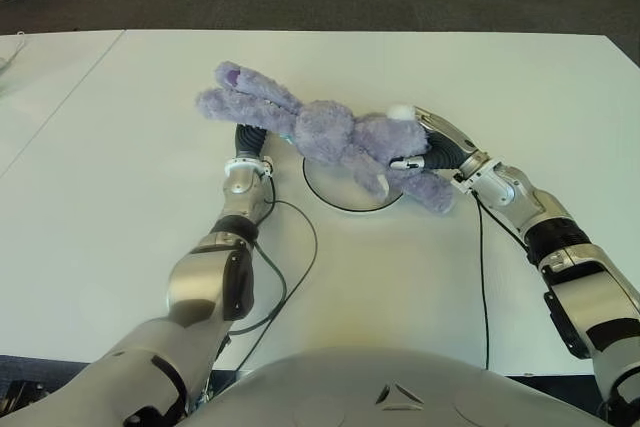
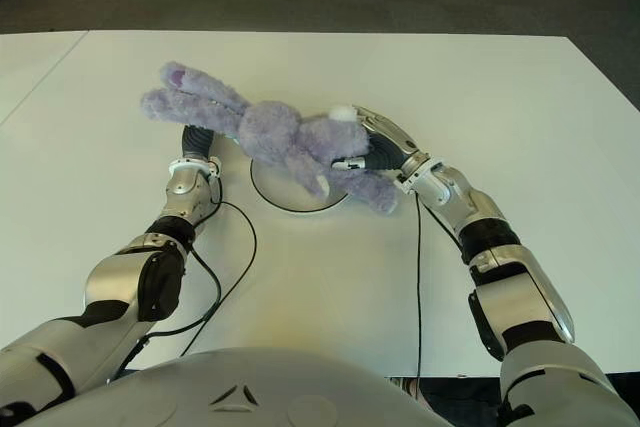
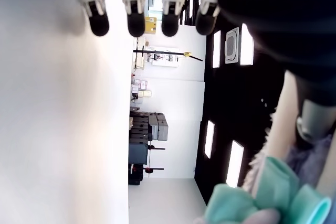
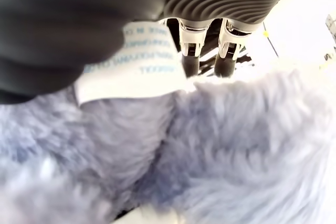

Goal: Put the doll into the plate.

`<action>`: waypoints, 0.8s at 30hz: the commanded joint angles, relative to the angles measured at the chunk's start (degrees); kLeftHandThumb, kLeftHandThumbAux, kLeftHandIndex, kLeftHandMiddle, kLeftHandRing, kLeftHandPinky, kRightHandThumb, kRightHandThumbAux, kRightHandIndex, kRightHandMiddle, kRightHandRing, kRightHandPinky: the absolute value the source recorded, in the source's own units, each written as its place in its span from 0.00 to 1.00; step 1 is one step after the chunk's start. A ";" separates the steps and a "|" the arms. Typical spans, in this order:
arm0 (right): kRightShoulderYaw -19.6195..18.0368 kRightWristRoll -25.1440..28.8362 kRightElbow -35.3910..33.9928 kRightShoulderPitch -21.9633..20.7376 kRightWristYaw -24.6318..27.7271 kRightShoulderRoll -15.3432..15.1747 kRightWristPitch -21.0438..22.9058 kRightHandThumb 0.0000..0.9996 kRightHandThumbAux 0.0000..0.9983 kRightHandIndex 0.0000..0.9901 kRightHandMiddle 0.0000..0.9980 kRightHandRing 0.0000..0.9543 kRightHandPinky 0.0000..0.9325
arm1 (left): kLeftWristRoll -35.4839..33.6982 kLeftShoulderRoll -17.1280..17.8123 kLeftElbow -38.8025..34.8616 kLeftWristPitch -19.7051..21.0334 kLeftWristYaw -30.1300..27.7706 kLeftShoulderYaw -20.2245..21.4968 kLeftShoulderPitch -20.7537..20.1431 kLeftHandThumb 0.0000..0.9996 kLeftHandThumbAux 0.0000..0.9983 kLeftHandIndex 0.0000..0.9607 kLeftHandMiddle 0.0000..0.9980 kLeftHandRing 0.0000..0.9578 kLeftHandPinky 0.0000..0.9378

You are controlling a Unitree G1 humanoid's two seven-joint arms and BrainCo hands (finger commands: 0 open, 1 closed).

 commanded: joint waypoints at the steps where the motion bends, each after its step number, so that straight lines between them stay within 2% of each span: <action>1: -0.42 0.36 -2.85 4.51 3.72 -2.95 -1.02 0.11 0.24 0.00 0.00 0.00 0.00 | -0.71 -3.61 7.53 7.97 0.29 0.58 10.32 0.00 0.49 0.04 0.06 0.06 0.08; 7: -2.93 5.55 -10.51 7.16 6.91 -4.20 -2.17 0.10 0.21 0.00 0.00 0.00 0.00 | -0.66 -3.44 7.60 7.96 -0.13 0.64 10.41 0.00 0.49 0.04 0.06 0.06 0.07; 14: -6.34 11.79 -19.34 10.34 11.16 -5.92 -1.07 0.11 0.22 0.00 0.00 0.00 0.00 | -0.35 -3.46 7.56 7.54 0.06 0.35 10.54 0.00 0.48 0.03 0.06 0.06 0.07; 24: -9.98 15.00 -25.36 10.54 13.22 -4.85 -0.75 0.12 0.21 0.00 0.00 0.00 0.00 | -0.63 -3.58 7.49 6.82 -0.40 0.60 10.58 0.00 0.49 0.03 0.06 0.06 0.07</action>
